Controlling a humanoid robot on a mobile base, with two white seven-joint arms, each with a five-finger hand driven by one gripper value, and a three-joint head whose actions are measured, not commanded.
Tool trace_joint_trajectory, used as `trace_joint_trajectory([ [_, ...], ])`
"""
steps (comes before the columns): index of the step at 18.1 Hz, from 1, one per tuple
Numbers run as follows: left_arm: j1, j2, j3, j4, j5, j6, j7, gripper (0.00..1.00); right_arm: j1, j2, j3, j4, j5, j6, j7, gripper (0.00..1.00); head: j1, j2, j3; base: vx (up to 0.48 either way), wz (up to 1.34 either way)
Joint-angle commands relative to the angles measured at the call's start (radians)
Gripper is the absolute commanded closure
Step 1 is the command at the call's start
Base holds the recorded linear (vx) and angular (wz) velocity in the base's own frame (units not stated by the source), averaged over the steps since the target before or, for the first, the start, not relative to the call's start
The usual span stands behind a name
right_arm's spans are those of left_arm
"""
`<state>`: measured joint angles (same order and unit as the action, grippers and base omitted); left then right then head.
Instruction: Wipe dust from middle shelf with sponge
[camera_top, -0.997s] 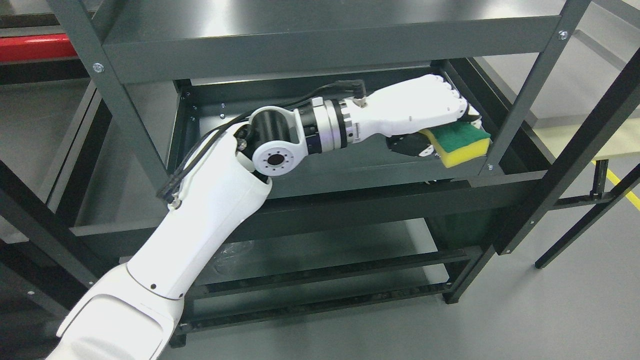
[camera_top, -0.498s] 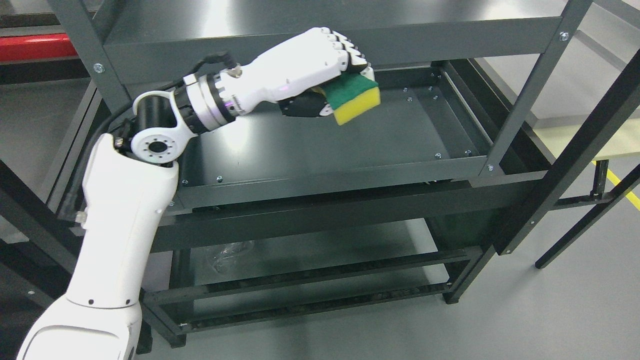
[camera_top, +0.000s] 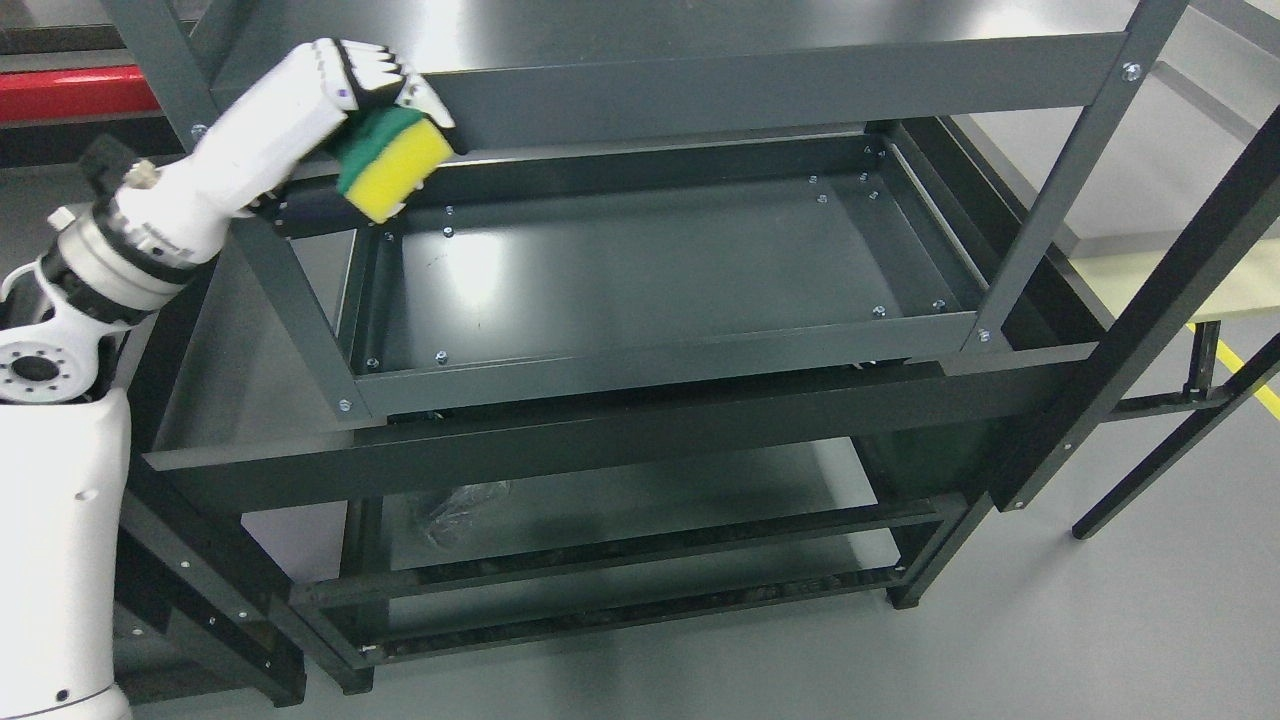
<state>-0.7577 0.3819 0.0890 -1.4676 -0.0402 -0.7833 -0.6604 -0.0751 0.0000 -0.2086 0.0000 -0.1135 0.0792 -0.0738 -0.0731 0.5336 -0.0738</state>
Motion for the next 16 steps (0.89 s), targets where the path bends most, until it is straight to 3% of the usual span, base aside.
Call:
trace_joint_trajectory([
  [1, 0.052, -0.015, 0.005, -0.114, 0.281, -0.002, 0.016, 0.99, 0.000, -0.017, 0.000, -0.017, 0.000, -0.003, 0.000, 0.00, 0.0000, 0.000, 0.000, 0.000, 0.00],
  [4, -0.034, -0.356, -0.147, -0.115, 0.263, -0.002, 0.024, 1.00, 0.000, -0.017, 0.000, -0.017, 0.000, -0.003, 0.000, 0.00, 0.0000, 0.000, 0.000, 0.000, 0.00],
  [6, -0.048, -0.364, -0.298, -0.106, 0.211, 0.041, 0.074, 0.99, 0.000, -0.017, 0.000, -0.017, 0.000, -0.003, 0.000, 0.00, 0.0000, 0.000, 0.000, -0.003, 0.01],
  [8, -0.049, -0.364, -0.582, -0.060, 0.203, 0.094, 0.373, 0.99, 0.000, -0.017, 0.000, -0.017, 0.000, -0.003, 0.000, 0.00, 0.0000, 0.000, 0.000, -0.002, 0.02],
  [10, -0.037, -0.364, -0.774, -0.021, 0.198, 0.153, 0.612, 0.99, 0.000, -0.017, 0.000, -0.017, 0.000, -0.003, 0.000, 0.00, 0.0000, 0.000, 0.000, 0.000, 0.00],
  [14, 0.142, -0.364, -1.065, -0.011, 0.206, 0.235, 0.654, 0.99, 0.000, -0.017, 0.000, -0.017, 0.000, -0.003, 0.000, 0.00, 0.0000, 0.000, 0.000, 0.000, 0.00],
  [16, 0.283, -0.364, -1.098, -0.011, 0.200, 0.284, 0.656, 0.99, 0.000, -0.017, 0.001, -0.017, 0.000, -0.003, 0.000, 0.00, 0.0000, 0.000, 0.000, 0.000, 0.00],
])
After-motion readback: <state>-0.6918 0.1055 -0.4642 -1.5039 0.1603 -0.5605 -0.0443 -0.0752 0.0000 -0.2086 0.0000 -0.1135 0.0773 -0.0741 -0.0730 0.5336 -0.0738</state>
